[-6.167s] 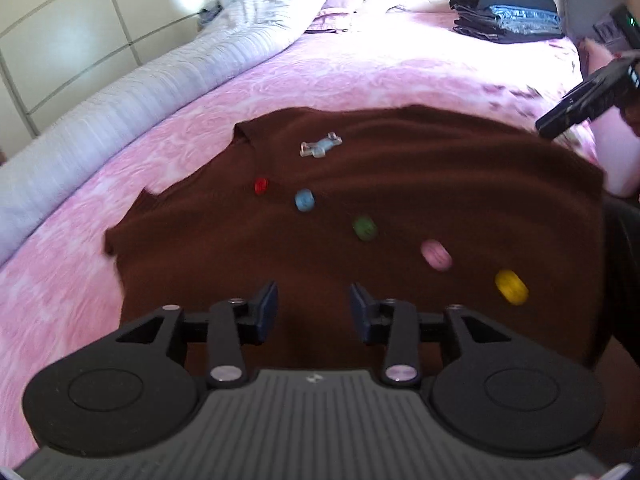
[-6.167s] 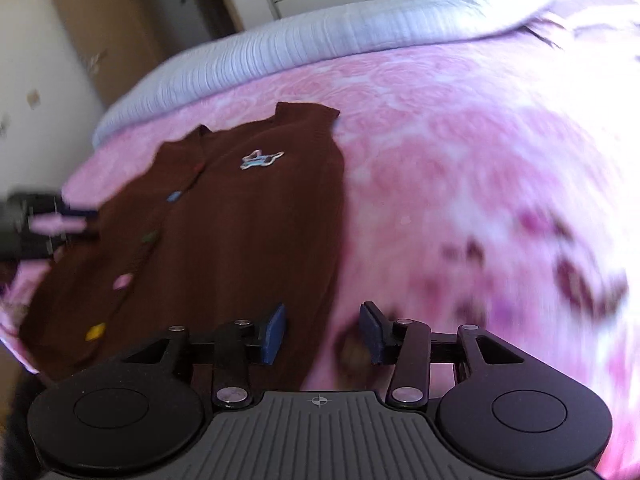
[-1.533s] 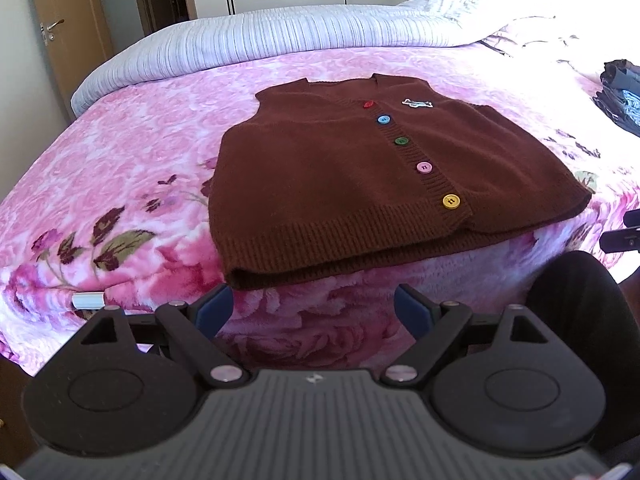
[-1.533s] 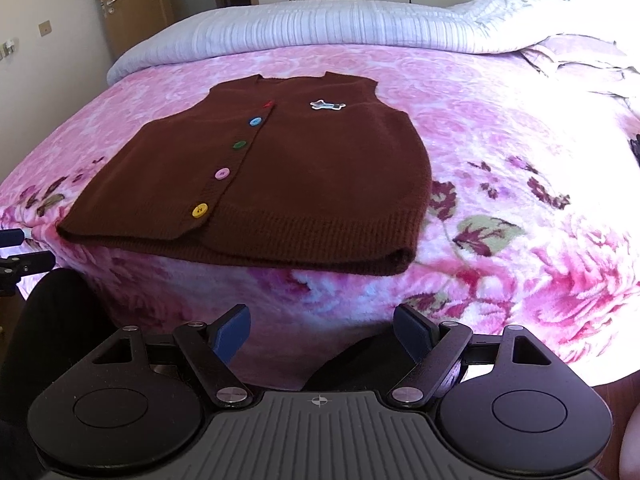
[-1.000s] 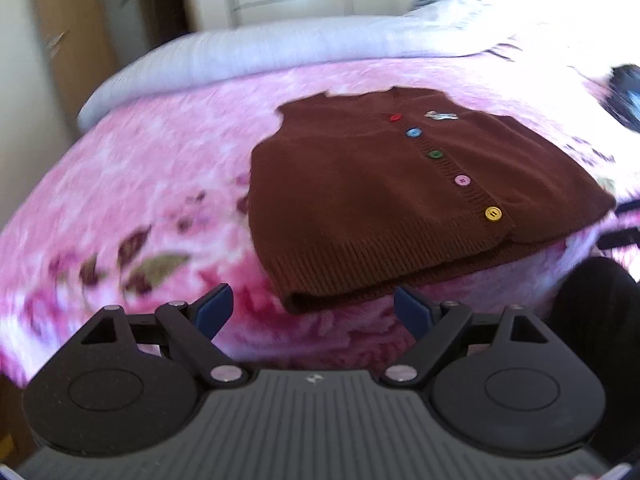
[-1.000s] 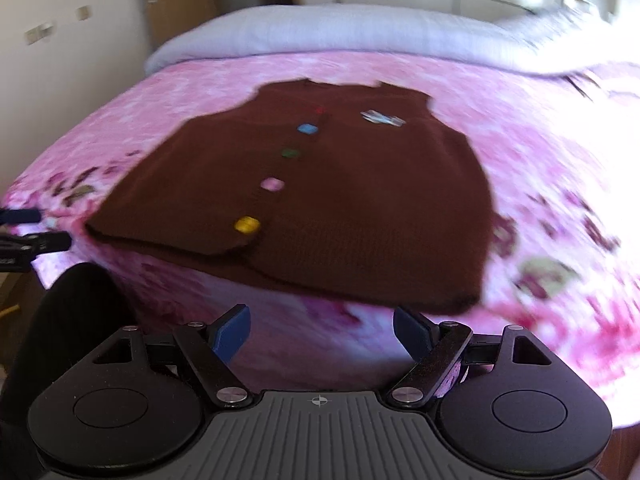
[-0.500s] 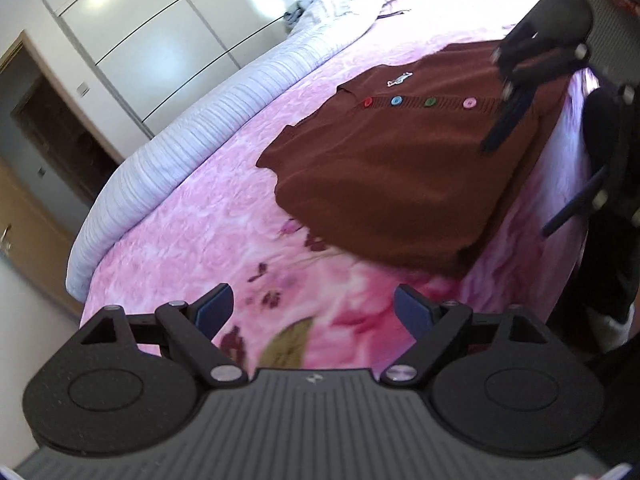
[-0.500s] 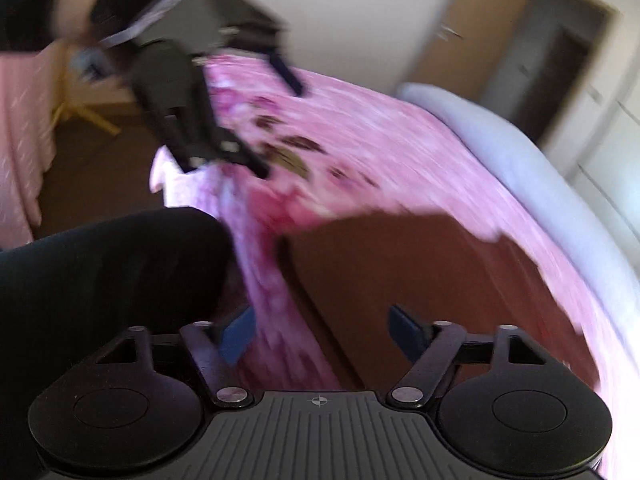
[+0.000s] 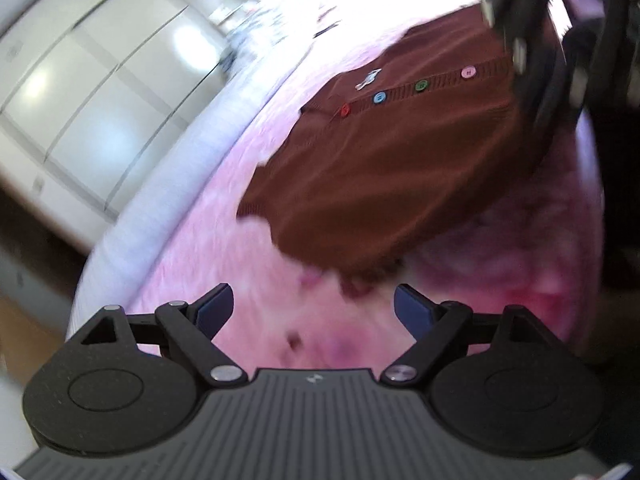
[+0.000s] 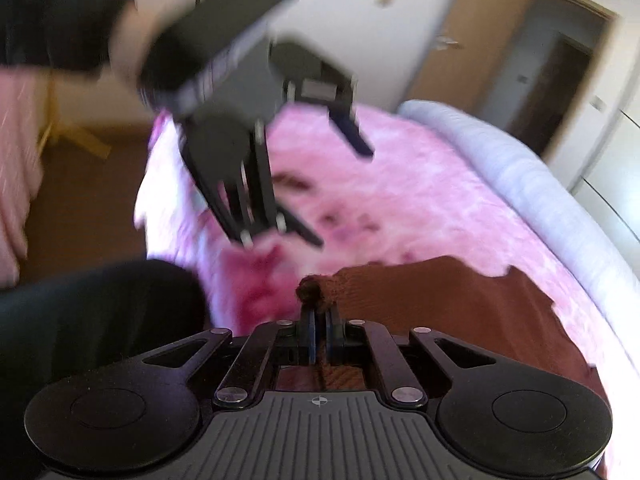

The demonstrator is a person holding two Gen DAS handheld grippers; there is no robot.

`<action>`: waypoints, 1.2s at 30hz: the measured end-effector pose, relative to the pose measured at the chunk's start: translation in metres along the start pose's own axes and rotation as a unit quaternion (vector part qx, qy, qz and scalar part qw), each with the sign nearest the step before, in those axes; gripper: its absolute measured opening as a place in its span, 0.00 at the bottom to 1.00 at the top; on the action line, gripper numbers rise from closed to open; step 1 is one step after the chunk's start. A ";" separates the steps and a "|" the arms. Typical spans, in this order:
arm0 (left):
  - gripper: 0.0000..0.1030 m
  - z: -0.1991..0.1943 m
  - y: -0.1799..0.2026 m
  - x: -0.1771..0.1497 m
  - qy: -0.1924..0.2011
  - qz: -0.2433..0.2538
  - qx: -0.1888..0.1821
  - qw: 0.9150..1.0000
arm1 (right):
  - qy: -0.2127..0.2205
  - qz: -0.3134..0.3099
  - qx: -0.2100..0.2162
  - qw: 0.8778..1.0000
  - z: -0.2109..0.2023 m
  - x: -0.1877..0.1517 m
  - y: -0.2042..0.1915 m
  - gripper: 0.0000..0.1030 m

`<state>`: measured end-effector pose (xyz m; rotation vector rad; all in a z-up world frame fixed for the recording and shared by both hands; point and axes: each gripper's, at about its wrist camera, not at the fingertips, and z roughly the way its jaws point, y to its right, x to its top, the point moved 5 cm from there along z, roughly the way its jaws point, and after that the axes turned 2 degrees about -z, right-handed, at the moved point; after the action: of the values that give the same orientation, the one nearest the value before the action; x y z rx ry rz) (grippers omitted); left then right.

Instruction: Fold clothes

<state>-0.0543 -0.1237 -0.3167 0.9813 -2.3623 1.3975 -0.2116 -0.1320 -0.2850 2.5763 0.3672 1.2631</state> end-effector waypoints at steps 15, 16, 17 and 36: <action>0.06 0.112 -0.031 0.035 -0.009 0.157 -0.069 0.985 | 0.050 0.156 0.022 0.986 -0.025 -0.011 0.068 0.02; 0.06 0.109 -0.037 0.044 -0.010 0.154 -0.064 0.986 | 0.062 0.177 0.026 0.982 -0.030 -0.014 0.073 0.02; 0.06 0.106 -0.044 0.057 -0.009 0.153 -0.058 0.987 | 0.077 0.196 0.025 0.977 -0.038 -0.018 0.080 0.02; 0.30 0.220 0.027 0.301 0.022 0.095 -0.134 0.986 | 0.113 0.567 -0.194 0.793 -0.212 -0.267 0.183 0.03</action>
<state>-0.2679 -0.4299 -0.2995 0.6610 -2.5796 1.1046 -0.5180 -0.3685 -0.2951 2.1820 -1.4700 1.6799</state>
